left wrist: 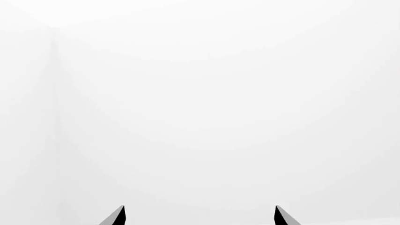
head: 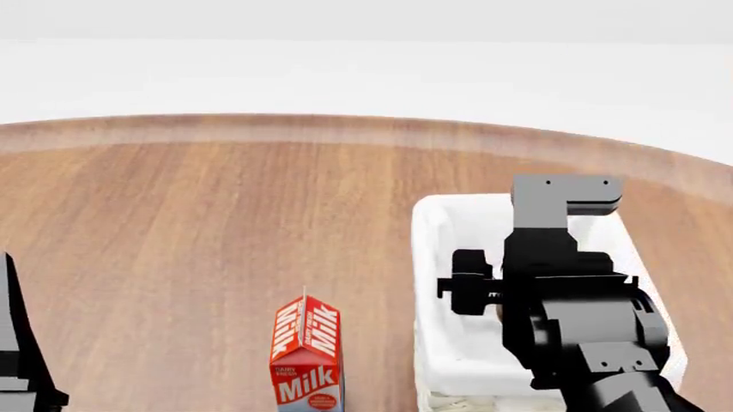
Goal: Pick up the alphabet soup and the tomato sauce, and put them in the basket.
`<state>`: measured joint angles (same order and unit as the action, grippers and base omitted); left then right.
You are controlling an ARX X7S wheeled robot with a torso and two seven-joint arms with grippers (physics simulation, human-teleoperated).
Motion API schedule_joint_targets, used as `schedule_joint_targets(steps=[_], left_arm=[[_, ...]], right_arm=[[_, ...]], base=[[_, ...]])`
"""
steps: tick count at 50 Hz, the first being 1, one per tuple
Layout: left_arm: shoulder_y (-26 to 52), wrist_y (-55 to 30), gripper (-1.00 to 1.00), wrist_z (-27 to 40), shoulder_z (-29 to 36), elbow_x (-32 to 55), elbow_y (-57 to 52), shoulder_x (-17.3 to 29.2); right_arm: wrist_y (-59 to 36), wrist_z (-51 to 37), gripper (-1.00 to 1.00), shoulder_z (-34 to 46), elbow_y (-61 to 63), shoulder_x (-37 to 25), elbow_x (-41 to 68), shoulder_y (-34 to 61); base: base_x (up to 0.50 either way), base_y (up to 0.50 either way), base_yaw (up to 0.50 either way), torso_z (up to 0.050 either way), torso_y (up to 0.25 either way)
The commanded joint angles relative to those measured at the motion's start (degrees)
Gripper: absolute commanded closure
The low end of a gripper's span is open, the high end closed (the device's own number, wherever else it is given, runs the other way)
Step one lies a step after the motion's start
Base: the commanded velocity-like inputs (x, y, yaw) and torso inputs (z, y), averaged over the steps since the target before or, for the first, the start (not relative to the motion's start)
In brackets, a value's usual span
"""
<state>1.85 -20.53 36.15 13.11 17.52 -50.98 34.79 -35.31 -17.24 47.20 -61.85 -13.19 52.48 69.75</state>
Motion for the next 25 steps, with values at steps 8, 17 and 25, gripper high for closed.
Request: schedule_joint_targets(steps=[8, 17, 25], left_arm=[[-0.03, 0.16, -1.0, 0.09, -0.02, 0.18, 0.09, 0.22], [-0.13, 0.44, -1.0, 0.12, 0.11, 0.08, 0.33, 0.24], [-0.18, 0.8, -1.0, 0.06, 0.42, -0.07, 0.71, 0.14]], right_arm=[[-0.02, 1.01, 1.0, 0.04, 0.05, 0.19, -2.94, 0.67], [0.12, 0.75, 1.0, -0.01, -0.32, 0.11, -3.07, 0.62], [0.41, 0.64, 1.0, -0.07, -0.93, 0.15, -3.21, 0.55]], base=[[0.0, 0.0, 0.0, 0.0, 0.0], [0.0, 0.0, 0.0, 0.0, 0.001], [0.0, 0.0, 0.0, 0.0, 0.0]])
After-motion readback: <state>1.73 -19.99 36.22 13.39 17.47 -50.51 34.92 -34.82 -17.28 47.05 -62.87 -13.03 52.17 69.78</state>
